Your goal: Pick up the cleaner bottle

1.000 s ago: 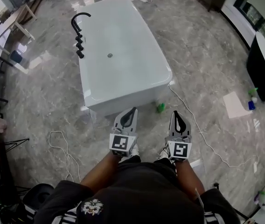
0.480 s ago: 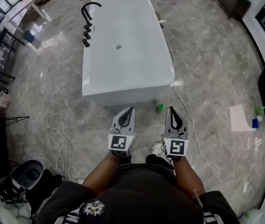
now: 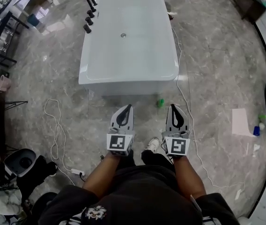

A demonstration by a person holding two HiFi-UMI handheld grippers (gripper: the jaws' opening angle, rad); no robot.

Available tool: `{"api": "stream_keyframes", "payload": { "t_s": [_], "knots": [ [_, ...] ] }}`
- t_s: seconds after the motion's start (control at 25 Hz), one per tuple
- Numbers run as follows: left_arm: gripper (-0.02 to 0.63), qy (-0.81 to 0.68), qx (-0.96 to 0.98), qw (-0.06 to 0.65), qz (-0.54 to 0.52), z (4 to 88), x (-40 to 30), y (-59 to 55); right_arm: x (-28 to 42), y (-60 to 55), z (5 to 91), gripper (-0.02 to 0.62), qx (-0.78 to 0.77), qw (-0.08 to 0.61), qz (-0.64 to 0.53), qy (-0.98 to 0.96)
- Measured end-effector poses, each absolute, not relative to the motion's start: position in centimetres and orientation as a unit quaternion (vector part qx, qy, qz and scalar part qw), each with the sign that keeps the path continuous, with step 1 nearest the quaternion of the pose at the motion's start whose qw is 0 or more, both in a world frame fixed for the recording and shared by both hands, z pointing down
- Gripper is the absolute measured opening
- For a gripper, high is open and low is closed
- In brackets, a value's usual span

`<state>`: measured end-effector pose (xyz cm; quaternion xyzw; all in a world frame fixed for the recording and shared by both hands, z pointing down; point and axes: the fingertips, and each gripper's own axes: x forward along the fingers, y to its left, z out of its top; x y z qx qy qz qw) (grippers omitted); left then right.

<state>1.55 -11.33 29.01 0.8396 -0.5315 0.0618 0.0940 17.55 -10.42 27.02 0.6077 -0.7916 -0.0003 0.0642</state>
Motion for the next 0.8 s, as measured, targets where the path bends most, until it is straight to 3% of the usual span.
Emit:
{"api": "stream_keyframes", "payload": {
  "t_s": [0.28, 0.8],
  "knots": [
    [0.006, -0.538, 0.835, 0.097, 0.063, 37.7, 0.0, -14.1, 17.0, -12.3, 37.0, 0.017, 0.619, 0.052, 0.010, -0.784],
    [0.006, -0.535, 0.837, 0.108, 0.043, 67.1, -2.3, -19.3, 14.9, -15.9, 68.4, 0.017, 0.637, 0.069, 0.019, -0.767]
  ]
}}
